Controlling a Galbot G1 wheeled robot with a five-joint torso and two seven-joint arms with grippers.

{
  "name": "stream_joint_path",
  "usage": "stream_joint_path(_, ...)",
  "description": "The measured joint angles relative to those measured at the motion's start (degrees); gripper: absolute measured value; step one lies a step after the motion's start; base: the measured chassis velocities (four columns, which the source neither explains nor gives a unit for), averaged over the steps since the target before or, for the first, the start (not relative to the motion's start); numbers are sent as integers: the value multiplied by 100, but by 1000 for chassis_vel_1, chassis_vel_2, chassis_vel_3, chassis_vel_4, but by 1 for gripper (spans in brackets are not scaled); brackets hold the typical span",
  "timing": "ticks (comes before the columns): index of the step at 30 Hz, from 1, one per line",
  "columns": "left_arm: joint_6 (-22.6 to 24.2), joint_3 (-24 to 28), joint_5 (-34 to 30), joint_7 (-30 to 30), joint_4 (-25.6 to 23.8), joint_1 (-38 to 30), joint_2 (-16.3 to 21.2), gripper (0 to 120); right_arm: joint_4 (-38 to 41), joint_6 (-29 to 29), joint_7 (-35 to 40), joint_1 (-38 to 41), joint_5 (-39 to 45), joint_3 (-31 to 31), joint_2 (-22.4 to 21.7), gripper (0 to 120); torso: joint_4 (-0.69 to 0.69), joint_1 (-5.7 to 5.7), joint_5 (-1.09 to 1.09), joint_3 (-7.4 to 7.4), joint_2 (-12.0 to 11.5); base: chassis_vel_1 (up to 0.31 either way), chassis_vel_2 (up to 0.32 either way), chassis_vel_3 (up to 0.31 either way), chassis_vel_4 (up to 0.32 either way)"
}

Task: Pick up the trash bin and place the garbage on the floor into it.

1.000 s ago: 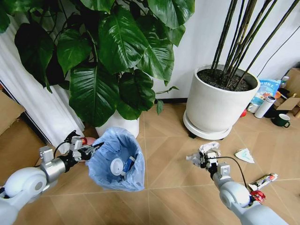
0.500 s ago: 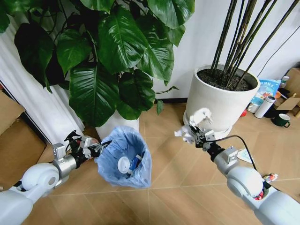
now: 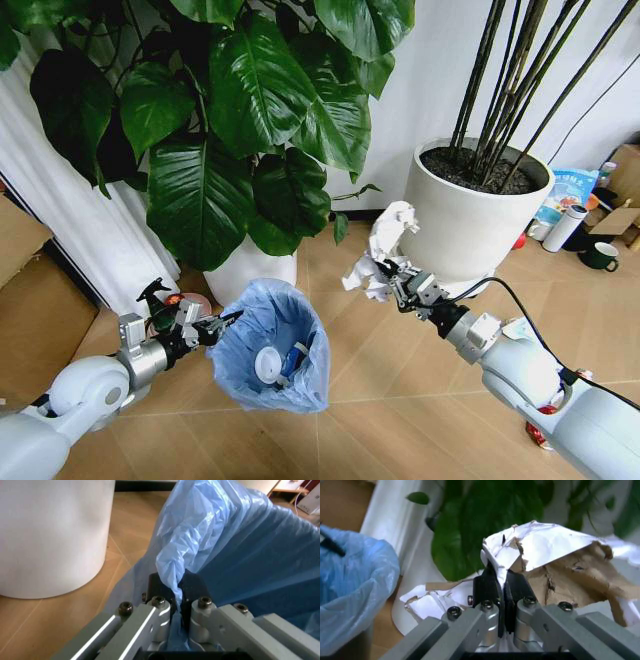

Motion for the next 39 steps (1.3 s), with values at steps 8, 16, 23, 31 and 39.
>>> stream_joint_path(8,45,-90,60,30,-102,187,58,0,-161,478,-555,627,-775,-323,-8,0,-1,0,-2,0,0,0,0,0,0)
stream_joint_path(16,7,-37,178,173,26,210,56,0,-431,990,-938,1726,-957,-1340,169,0,0,0,-3,0,0,0,0,0,0)
stream_joint_path(23,-6,-64,163,197,60,200,50,0,-633,1207,-1078,2487,-918,-2111,420,0,0,0,-3,0,0,0,0,0,0)
stream_joint_path(31,-13,-169,144,227,82,272,76,0,-811,1398,-1176,2891,-885,-2727,660,0,0,0,-2,0,0,0,0,0,0)
stream_joint_path(39,-4,-186,60,229,103,246,105,0,-957,1485,-1237,3064,-871,-3099,870,0,0,0,-2,0,0,0,0,0,0)
